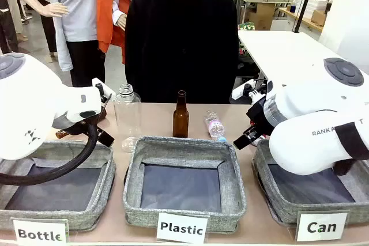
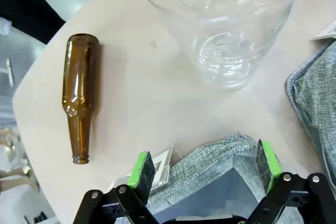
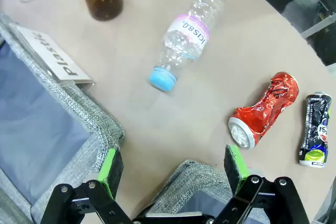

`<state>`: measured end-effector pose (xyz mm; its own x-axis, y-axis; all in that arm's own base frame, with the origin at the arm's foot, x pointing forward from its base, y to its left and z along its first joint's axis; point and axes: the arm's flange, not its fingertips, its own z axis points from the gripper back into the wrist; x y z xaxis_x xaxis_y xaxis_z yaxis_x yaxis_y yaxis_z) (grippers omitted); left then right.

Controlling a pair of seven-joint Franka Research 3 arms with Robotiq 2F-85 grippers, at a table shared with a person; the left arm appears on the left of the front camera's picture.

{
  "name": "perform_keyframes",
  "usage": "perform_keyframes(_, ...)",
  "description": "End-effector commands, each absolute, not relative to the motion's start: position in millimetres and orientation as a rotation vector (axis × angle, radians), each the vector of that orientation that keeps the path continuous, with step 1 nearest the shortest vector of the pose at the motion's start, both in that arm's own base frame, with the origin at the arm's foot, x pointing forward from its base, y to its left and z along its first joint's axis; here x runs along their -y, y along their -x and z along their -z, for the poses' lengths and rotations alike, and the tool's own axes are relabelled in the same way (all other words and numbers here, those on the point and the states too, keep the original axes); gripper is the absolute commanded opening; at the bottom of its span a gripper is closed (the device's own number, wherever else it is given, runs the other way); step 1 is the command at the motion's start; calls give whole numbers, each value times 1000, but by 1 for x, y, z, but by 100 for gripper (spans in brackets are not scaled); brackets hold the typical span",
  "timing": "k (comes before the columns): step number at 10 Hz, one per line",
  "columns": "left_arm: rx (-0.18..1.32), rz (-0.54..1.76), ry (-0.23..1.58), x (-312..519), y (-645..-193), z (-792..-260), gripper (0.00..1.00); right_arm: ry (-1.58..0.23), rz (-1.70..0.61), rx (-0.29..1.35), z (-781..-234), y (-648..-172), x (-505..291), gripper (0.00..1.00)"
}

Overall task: Sort the can waste into the basket.
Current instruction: Pick up the can waste from the table and place it in the right Fabric basket.

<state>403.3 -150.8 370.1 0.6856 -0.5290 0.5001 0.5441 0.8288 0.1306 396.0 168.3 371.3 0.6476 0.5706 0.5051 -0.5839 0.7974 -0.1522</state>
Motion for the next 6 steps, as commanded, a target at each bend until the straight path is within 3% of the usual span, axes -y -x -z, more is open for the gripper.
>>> perform_keyframes(1, 551, 601, 29, 151, -403, -370, 100, -25, -657, 566, -371, -396, -168, 100)
perform_keyframes(6, 551, 601, 29, 151, -403, -370, 100, -25, -657, 566, -371, -396, -168, 100)
